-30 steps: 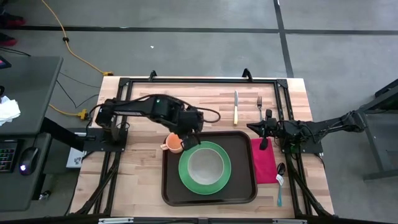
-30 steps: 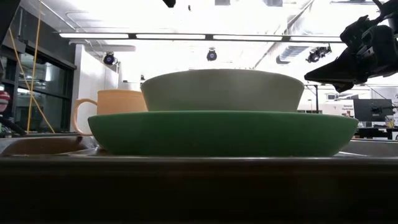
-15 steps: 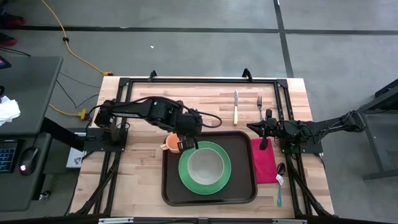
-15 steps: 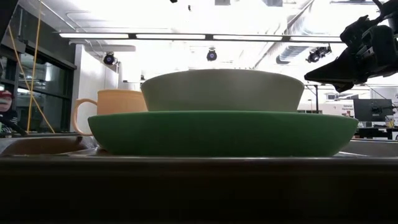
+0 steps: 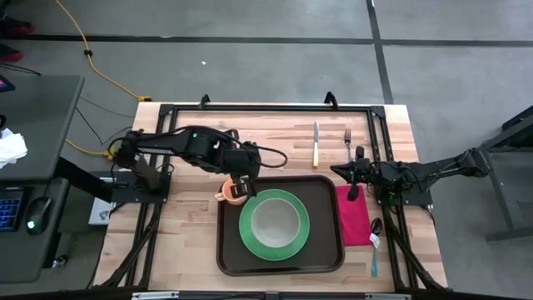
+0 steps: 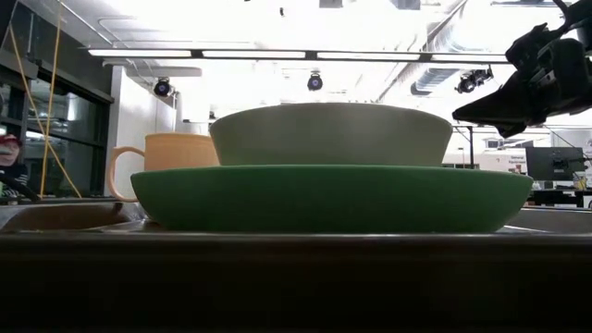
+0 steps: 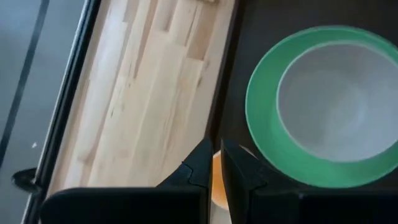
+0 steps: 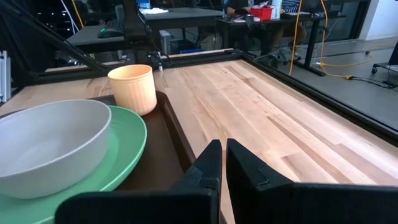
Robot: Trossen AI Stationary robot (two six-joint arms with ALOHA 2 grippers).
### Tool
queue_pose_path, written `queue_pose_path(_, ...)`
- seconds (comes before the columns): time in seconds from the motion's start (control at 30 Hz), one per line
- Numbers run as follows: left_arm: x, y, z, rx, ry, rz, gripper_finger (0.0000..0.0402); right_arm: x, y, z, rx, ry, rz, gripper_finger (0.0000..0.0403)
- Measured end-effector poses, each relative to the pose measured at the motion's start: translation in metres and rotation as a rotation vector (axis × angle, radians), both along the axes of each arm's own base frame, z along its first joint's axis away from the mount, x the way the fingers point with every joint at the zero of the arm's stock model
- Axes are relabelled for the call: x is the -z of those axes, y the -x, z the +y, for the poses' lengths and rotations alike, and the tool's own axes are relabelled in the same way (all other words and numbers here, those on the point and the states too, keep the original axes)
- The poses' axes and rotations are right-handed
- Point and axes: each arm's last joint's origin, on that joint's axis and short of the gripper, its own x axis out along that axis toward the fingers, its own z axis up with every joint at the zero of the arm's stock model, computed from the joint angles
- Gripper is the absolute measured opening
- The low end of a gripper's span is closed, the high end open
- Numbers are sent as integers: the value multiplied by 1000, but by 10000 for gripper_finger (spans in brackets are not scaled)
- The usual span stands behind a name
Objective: Set up tray
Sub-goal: Put the red napkin beside the green plate on the tray
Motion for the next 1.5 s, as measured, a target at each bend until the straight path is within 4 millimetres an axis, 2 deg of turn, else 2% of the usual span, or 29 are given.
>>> queue_pose_path(0.23, 12, 19, -1, 4, 10, -89, 62, 1, -1, 0, 0, 2, 12, 0)
queue_pose_path(0.47, 39, 49, -6, -20, 52, -192, 62, 3, -2, 0, 10, -44, 22, 0)
queue_pose_path(0.53, 43, 52, -5, -24, 65, -242, 62, 5, -2, 0, 11, -43, 36, 0)
queue_pose_path(0.97, 79, 87, -1, -61, 113, -284, 62, 16, -7, 1, 47, -195, 106, 0)
queue_pose_path(1.27, 102, 113, -8, -45, 152, -329, 62, 21, -8, 2, 43, -229, 150, 0)
queue_pose_path(1.5, 121, 121, -19, -46, 176, -357, 62, 24, -9, 5, -9, -341, 181, 0)
